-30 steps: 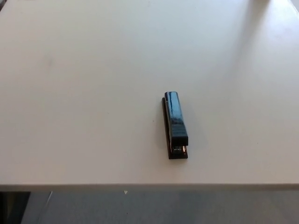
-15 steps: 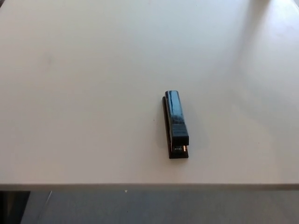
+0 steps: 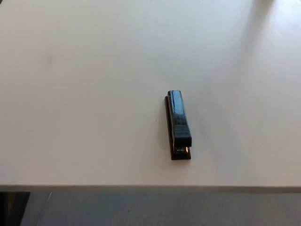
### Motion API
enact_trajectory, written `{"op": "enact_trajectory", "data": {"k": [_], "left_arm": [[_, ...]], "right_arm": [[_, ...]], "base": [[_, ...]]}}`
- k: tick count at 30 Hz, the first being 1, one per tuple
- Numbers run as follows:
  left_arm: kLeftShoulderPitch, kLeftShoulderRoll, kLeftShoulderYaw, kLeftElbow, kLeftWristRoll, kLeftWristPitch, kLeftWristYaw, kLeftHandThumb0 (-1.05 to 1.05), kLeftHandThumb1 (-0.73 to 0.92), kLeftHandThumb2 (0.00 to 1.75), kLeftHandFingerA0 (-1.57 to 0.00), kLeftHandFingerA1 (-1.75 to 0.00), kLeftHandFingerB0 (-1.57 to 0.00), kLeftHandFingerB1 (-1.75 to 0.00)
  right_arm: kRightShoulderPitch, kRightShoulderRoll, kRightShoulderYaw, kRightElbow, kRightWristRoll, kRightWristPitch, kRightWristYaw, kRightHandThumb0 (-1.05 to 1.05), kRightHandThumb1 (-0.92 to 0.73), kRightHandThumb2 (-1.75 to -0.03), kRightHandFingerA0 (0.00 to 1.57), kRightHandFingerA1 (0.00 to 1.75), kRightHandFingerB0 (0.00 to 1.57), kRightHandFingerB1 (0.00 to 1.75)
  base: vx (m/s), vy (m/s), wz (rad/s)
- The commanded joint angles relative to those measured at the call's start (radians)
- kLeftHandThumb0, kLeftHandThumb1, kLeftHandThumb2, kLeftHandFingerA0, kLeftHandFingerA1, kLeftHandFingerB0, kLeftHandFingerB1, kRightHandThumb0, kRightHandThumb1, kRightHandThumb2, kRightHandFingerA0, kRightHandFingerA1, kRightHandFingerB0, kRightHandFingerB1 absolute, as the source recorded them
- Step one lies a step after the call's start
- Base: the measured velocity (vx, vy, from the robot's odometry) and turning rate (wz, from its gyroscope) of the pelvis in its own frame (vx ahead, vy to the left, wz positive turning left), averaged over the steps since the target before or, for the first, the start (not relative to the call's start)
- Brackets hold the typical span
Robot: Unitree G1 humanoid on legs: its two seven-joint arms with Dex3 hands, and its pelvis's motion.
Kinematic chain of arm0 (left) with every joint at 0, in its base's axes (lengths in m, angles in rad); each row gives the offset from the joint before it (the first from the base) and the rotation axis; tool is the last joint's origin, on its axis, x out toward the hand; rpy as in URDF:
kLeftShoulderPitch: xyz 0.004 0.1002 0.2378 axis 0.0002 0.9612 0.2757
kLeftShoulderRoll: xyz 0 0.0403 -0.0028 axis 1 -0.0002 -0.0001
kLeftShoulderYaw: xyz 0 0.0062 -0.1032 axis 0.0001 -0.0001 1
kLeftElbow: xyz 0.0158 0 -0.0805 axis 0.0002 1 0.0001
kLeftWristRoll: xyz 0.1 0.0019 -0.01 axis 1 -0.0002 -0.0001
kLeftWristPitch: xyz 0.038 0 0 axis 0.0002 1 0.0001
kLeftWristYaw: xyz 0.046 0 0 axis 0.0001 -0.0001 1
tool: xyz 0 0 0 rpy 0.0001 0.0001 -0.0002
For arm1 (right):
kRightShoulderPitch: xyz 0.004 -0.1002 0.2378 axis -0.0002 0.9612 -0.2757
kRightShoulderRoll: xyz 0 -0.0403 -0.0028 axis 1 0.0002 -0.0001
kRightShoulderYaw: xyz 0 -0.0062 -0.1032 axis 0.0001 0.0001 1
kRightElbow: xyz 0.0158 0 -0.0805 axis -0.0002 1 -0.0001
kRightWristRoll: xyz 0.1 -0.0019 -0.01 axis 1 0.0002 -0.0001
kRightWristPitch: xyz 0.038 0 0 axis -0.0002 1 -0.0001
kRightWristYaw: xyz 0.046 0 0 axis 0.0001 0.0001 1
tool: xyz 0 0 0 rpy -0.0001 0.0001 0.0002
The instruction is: The robot uses its right hand to press on the stapler that is in the middle of the desk
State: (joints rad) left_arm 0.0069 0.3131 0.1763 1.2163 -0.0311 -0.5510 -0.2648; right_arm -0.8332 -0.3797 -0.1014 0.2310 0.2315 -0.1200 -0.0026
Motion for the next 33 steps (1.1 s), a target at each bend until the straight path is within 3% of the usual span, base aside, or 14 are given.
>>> {"op": "enact_trajectory", "data": {"k": [1, 4, 5, 6, 7, 9, 12, 14, 15, 17, 25, 29, 30, 33], "left_arm": [[-0.012, 0.023, -0.023, 0.006, 0.035, 0.003, 0.026, -0.72, 0.88, 0.67, -0.20, -0.31, -0.20, -0.28], [-0.010, 0.013, -0.026, 0.010, 0.038, -0.015, 0.043, -0.73, 0.89, 0.67, -0.21, -0.33, -0.22, -0.29], [-0.008, 0.013, -0.030, 0.009, 0.043, -0.021, 0.052, -0.74, 0.89, 0.65, -0.24, -0.33, -0.23, -0.28], [-0.008, 0.011, -0.029, 0.007, 0.039, -0.027, 0.045, -0.73, 0.89, 0.68, -0.21, -0.32, -0.21, -0.29], [-0.009, 0.008, -0.027, 0.005, 0.033, -0.029, 0.034, -0.74, 0.89, 0.68, -0.21, -0.33, -0.21, -0.29], [-0.014, 0.008, -0.027, 0.006, 0.033, -0.025, 0.036, -0.73, 0.89, 0.67, -0.22, -0.33, -0.22, -0.29], [-0.021, 0.009, -0.043, 0.003, 0.047, 0.002, 0.055, -0.74, 0.89, 0.67, -0.24, -0.33, -0.22, -0.28], [-0.022, 0.004, -0.039, 0.003, 0.037, -0.010, 0.043, -0.77, 0.89, 0.67, -0.22, -0.34, -0.21, -0.30], [-0.024, 0.001, -0.038, 0.002, 0.035, -0.015, 0.046, -0.77, 0.89, 0.67, -0.22, -0.34, -0.21, -0.30], [-0.026, 0.006, -0.050, 0.001, 0.047, -0.010, 0.049, -0.76, 0.90, 0.68, -0.21, -0.34, -0.21, -0.29], [-0.031, 0.001, -0.063, 0.001, 0.052, -0.019, 0.061, -0.73, 0.90, 0.67, -0.24, -0.34, -0.23, -0.29], [-0.037, 0.000, -0.060, -0.001, 0.046, -0.014, 0.052, -0.76, 0.86, 0.68, -0.24, -0.35, -0.22, -0.29], [-0.038, 0.000, -0.063, -0.001, 0.049, -0.015, 0.053, -0.76, 0.87, 0.67, -0.24, -0.35, -0.22, -0.29], [-0.049, -0.002, -0.058, -0.002, 0.042, -0.004, 0.048, -0.77, 0.87, 0.67, -0.25, -0.35, -0.23, -0.29]], "right_arm": [[-0.103, 0.200, 0.109, 0.144, -0.131, 0.093, -0.135, -0.15, -0.77, -0.70, 1.22, 1.18, 0.77, 1.21], [-0.147, 0.296, 0.127, 0.291, -0.151, 0.061, -0.172, -0.15, -0.75, -0.74, 1.17, 1.21, 0.82, 1.11], [-0.152, 0.323, 0.120, 0.319, -0.122, 0.060, -0.147, -0.16, -0.79, -0.69, 1.16, 1.24, 0.76, 1.17], [-0.154, 0.333, 0.126, 0.335, -0.133, 0.067, -0.150, -0.27, -0.80, -0.63, 1.17, 1.07, 0.71, 0.84], [-0.154, 0.345, 0.140, 0.352, -0.160, 0.082, -0.167, -0.31, -0.81, -0.64, 1.14, 1.16, 0.66, 0.79], [-0.150, 0.370, 0.144, 0.388, -0.157, 0.069, -0.149, -0.31, -0.83, -0.65, 1.18, 1.10, 0.70, 0.87], [-0.147, 0.411, 0.144, 0.465, -0.170, 0.032, -0.148, -0.14, -0.78, -0.74, 1.18, 1.25, 0.77, 0.92], [-0.143, 0.429, 0.149, 0.514, -0.180, 0.000, -0.140, -0.15, -0.80, -0.69, 1.19, 1.20, 0.72, 1.12], [-0.145, 0.433, 0.151, 0.534, -0.190, -0.012, -0.139, -0.15, -0.80, -0.69, 1.19, 1.20, 0.72, 1.12], [-0.137, 0.470, 0.141, 0.617, -0.176, -0.051, -0.118, -0.13, -0.74, -0.75, 1.13, 1.36, 0.70, 1.35], [-0.113, 0.542, 0.158, 0.743, -0.221, -0.049, -0.152, -0.17, -0.81, -0.64, 1.22, 1.05, 0.74, 1.07], [-0.089, 0.565, 0.146, 0.832, -0.218, -0.081, -0.138, -0.16, -0.80, -0.64, 1.24, 1.14, 0.70, 1.19], [-0.086, 0.569, 0.147, 0.845, -0.222, -0.083, -0.143, -0.18, -0.79, -0.63, 1.24, 1.14, 0.71, 1.09], [-0.058, 0.583, 0.163, 0.866, -0.246, -0.114, -0.155, -0.20, -0.78, -0.63, 1.21, 1.18, 0.69, 1.11]], "base": [[0.00, 0.000, 0.00], [0.00, 0.000, 0.00], [0.00, 0.000, 0.00], [0.00, 0.000, 0.00], [0.00, 0.000, 0.00], [0.00, 0.000, 0.00], [0.00, 0.000, 0.00], [0.00, 0.000, 0.00], [0.00, 0.000, 0.00], [0.00, 0.000, 0.00], [0.00, 0.000, 0.00], [0.00, 0.000, 0.00], [0.00, 0.000, 0.00], [0.00, 0.000, 0.00]]}}
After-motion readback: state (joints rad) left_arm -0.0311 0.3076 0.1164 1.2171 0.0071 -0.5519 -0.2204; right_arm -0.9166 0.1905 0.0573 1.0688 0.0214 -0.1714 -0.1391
